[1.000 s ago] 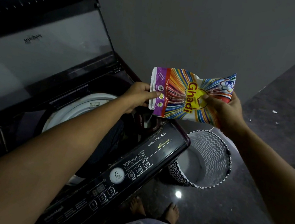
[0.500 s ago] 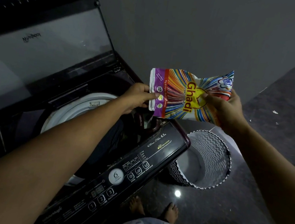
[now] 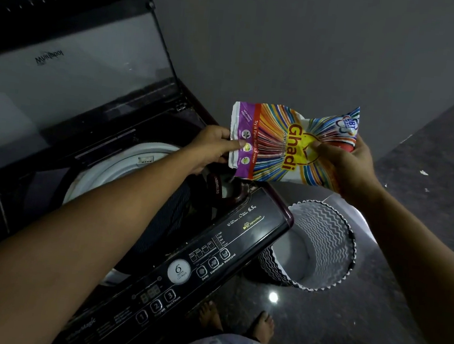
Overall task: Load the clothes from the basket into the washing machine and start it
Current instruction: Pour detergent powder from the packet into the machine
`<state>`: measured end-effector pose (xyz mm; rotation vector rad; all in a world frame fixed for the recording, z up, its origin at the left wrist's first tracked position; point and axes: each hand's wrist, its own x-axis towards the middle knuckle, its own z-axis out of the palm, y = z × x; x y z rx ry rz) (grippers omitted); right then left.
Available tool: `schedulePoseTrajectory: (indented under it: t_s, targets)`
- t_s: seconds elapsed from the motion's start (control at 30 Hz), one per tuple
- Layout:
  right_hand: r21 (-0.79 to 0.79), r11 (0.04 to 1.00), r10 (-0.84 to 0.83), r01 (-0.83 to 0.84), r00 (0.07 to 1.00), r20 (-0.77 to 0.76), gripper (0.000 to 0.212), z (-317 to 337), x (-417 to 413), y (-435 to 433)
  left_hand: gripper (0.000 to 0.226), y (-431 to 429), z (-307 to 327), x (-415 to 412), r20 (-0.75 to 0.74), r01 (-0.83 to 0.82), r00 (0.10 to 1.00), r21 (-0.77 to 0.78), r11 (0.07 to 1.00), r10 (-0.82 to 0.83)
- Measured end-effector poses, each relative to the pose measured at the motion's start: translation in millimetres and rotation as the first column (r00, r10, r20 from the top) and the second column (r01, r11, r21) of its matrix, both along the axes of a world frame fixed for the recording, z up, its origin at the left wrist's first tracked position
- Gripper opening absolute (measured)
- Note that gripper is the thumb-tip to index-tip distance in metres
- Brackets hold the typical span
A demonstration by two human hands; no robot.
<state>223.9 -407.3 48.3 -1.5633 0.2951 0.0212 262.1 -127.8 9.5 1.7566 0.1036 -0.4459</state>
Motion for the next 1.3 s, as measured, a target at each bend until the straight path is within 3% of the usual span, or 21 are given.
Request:
schedulePoseTrajectory:
  t_s: [0.17, 0.63, 1.3]
  targets:
    - [0.008, 1.000, -0.017, 0.017, 1.000, -0.001, 0.052, -4.2, 1.9, 2.5, 0.026, 1.7, -1.9, 1.1, -0.003, -0.002, 1.000, 0.004, 1.000, 0.002]
    - [-0.014, 0.999, -0.029, 0.029, 1.000, 0.001, 0.051, -5.1, 6.0, 5.9, 0.021, 3.4, 0.1, 1.7, 0.002, -0.011, 1.000, 0.016, 1.000, 0.011]
    - [-0.012, 0.999, 0.041, -0.041, 0.999, -0.002, 0.033, 0.2, 2.1, -0.7, 0.026, 1.6, -4.0, -6.8, -0.024, 0.011, 1.000, 0.015, 1.000, -0.011]
